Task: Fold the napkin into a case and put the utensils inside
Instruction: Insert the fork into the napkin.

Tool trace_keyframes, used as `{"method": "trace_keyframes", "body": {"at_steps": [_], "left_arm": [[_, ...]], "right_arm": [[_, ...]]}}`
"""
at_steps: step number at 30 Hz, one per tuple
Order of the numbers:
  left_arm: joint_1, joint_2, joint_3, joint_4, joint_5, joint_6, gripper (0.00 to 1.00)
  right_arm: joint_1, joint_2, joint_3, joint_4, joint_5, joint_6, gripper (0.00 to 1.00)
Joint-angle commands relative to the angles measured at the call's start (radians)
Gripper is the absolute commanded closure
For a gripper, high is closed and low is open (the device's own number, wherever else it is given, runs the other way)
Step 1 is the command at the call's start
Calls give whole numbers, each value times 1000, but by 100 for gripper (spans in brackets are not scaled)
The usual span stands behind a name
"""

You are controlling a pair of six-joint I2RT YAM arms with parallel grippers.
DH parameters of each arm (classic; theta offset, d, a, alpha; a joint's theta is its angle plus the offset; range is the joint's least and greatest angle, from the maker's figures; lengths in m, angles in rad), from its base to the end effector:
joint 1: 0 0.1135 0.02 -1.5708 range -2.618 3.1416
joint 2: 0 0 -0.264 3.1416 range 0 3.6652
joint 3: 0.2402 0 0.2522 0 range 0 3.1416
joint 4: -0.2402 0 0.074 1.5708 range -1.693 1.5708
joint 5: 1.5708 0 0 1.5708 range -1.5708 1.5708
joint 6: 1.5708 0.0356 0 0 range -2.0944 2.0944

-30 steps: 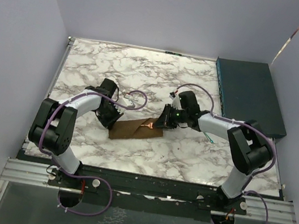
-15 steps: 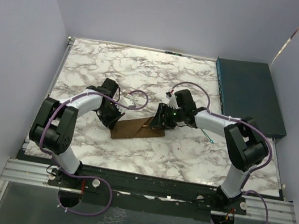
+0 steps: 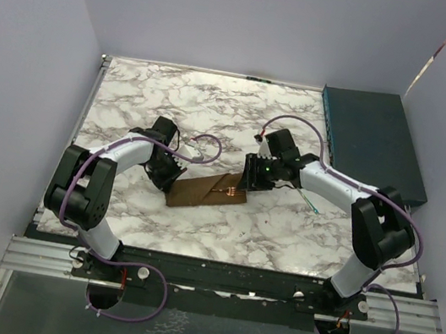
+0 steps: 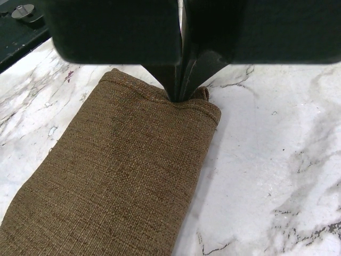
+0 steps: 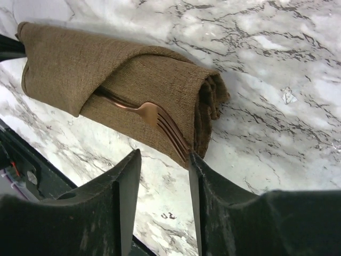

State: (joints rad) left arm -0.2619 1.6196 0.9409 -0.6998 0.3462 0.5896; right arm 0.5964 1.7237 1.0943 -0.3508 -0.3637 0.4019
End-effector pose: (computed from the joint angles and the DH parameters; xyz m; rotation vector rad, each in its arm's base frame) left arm 0.2690 -0.0846 0.1646 1.2265 2.5875 -0.4489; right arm 0.2852 0.2089 0.1896 -0.4087 2.6485 0.8216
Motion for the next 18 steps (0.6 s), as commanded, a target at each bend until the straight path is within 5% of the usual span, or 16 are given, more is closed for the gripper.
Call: {"method": "trace_keyframes", "body": {"at_steps": [1,14,18], "left_arm": [[-5,14,18,5,10,13,100],[-4,13,17,6,7,13,100],[-3,11,18,6,5,10,100]], "right_arm": [[3,-15,-16,-41,40,-10,58],[3,5,-76,29,17,16,61],[3,-8,-88,76,6,39,71]]}}
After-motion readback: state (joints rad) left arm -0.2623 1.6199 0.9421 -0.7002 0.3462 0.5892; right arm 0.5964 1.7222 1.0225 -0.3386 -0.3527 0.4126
